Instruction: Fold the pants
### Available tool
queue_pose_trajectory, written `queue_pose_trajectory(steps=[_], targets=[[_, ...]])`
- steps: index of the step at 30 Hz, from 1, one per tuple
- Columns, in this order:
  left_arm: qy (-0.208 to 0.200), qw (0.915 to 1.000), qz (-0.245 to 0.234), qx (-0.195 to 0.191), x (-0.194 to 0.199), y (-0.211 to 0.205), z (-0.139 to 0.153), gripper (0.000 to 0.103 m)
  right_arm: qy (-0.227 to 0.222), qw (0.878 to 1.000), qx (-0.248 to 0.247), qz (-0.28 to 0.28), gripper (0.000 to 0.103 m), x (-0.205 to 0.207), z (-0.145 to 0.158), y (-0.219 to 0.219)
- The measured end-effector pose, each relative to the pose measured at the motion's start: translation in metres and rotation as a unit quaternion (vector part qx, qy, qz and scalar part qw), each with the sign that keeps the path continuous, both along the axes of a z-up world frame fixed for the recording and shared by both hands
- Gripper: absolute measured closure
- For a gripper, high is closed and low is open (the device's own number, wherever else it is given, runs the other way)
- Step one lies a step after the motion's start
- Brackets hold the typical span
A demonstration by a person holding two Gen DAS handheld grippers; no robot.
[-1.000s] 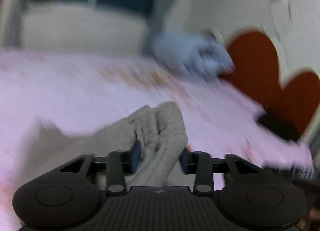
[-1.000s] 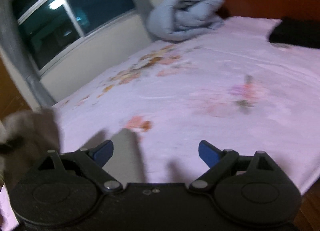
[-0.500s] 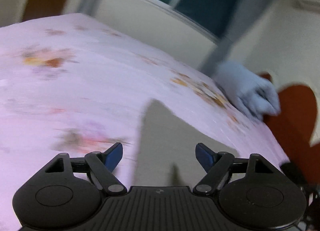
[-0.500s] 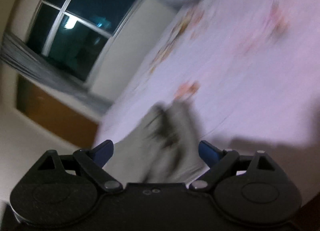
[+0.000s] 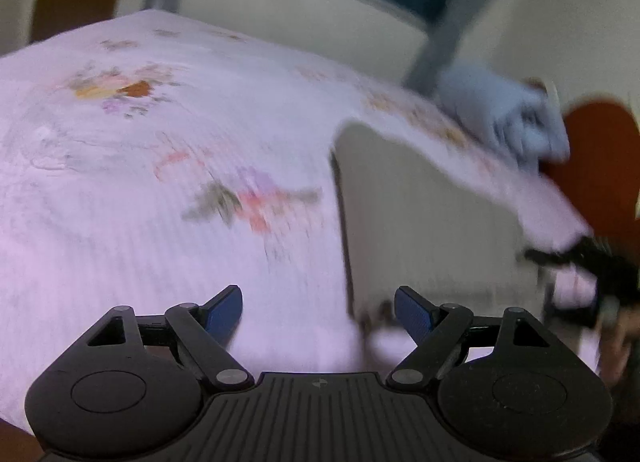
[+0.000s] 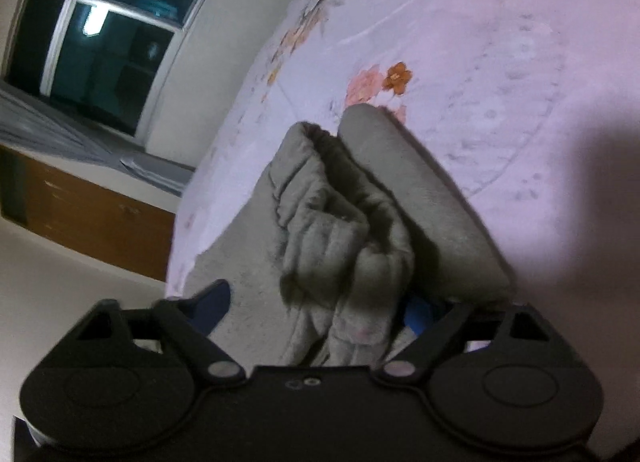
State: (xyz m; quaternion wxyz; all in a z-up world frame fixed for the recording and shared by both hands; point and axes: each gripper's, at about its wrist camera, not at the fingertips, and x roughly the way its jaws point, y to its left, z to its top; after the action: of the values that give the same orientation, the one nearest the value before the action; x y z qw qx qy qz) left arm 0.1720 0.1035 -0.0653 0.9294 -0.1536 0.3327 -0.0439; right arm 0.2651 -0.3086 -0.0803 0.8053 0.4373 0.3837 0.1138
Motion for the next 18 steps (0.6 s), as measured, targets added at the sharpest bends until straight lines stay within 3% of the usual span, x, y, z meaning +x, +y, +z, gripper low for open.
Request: queue_pose_trajectory(steps=[3,5,9,11,13,15,18], targets=[[-0.019,0.9988,-0.027,0.037,-0.001,-0.018,0.012,0.021,-0.056,0.998,0.011,0.015,0.076,0.003,0.028,0.013],[-0.016,0.9981,-0.043,0.042,0.005,-0.028,0.018,0.021,-0.096,0.995,0.030,0.020,0.077,0.006,0.056,0.026],[-0.005,0.9976,-0.035,0.059,0.017,-0.043,0.018,0.021,-0.154,0.986,0.048,0.051,0.078,0.013,0.106,0.056],[-0.009,0.9979,0.003,0.063,0.019,-0.041,0.017,0.021,-0.171,0.982,0.053,0.066,0.081,0.014,0.122,0.065],[0.015,0.9955,0.038,0.086,0.024,-0.034,0.007,0.016,-0.184,0.979,0.060,0.071,0.085,0.012,0.133,0.068],[0.024,0.9970,0.047,0.057,0.023,-0.021,0.003,0.015,-0.197,0.976,0.046,0.078,0.086,0.010,0.139,0.068],[0.028,0.9946,0.054,0.084,0.022,-0.018,0.006,0.015,-0.183,0.981,0.021,0.069,0.087,0.008,0.126,0.060]])
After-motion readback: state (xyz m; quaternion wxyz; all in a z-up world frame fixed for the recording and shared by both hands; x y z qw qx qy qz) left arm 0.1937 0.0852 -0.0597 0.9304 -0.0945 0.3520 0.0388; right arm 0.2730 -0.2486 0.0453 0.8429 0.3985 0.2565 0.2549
